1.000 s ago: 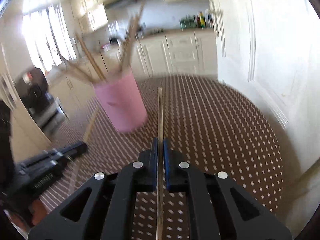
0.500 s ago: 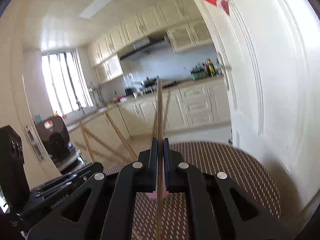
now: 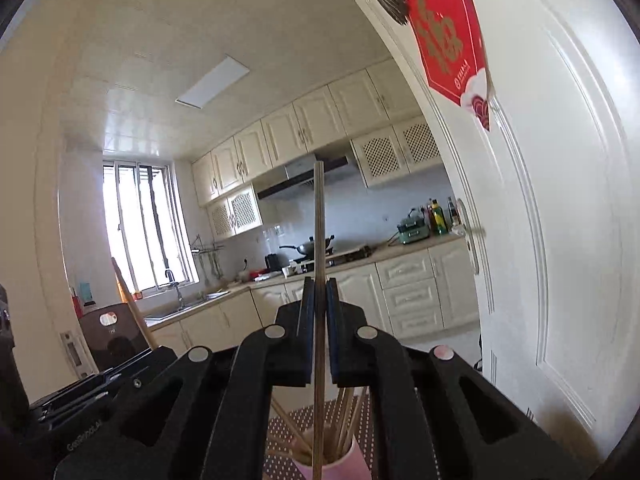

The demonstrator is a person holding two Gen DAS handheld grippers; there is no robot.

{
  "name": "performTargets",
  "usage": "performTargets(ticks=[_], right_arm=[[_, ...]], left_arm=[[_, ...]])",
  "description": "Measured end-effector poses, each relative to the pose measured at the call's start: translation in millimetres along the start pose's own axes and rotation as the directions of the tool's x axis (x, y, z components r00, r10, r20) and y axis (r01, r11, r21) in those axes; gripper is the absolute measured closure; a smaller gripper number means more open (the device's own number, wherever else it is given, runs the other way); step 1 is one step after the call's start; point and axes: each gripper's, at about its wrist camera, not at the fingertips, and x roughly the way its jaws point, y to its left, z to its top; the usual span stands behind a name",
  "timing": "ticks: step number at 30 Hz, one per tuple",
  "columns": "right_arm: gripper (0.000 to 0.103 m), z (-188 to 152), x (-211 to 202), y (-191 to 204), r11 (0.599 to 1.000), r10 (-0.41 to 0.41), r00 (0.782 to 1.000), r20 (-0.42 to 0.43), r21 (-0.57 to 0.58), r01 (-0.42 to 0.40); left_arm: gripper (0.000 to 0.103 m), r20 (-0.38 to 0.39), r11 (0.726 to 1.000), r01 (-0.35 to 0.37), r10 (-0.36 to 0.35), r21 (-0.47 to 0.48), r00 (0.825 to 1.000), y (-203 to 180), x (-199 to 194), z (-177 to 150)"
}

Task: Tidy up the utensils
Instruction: 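Lift both chopsticks over the pink cup and lower them in, then open both tools over the cup and pull them back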

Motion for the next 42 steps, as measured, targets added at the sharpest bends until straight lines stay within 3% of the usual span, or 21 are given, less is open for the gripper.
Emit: performTargets(ticks=[4, 13, 21, 27, 29, 35, 40, 42], right_arm=[[0.099, 4, 13, 1, 1.0, -0.001, 1.0, 0.022, 0.019, 0.0], [0.099, -10, 53, -2, 1.0, 0.011, 1.0, 0.024, 0.026, -0.012], [0.098, -39, 82, -16, 0.999, -0.001, 1.0, 0.008, 0.033, 0.0], [0.098, -64, 100, -22, 1.0, -0.022, 0.999, -0.05, 0.014, 0.023], [0.098, -73, 103, -25, 0.999, -0.029, 0.997, -0.078, 0.022, 0.031], [0.097, -88, 107, -26, 0.998, -0.039, 0.989, -0.143, 0.037, 0.045], [0.093, -88, 97, -20, 0.999, -0.049, 0.987, -0.154, 0.007, 0.05], [0.077, -86, 92, -21, 0.998, -0.055, 0.986, -0.156, 0.011, 0.058]], left_arm=[[0.096, 0.035, 0.999, -0.017, 0.016, 0.03, 0.999, -8, 5, 6], [0.096, 0.026, 0.999, -0.051, 0.051, 0.006, 0.998, -1, 44, 0], [0.096, -0.055, 0.996, -0.083, 0.083, -0.011, 0.995, 14, 90, -22], [0.096, -0.114, 0.996, -0.087, 0.084, -0.018, 0.99, 23, 115, -41], [0.094, -0.094, 0.993, -0.119, 0.12, 0.011, 0.988, 22, 115, -47], [0.093, -0.065, 0.988, -0.133, 0.138, 0.078, 0.988, 15, 110, -51], [0.089, -0.051, 0.984, -0.132, 0.139, 0.123, 0.989, 8, 106, -52], [0.078, -0.056, 0.985, -0.121, 0.129, 0.125, 0.99, 7, 104, -50]])
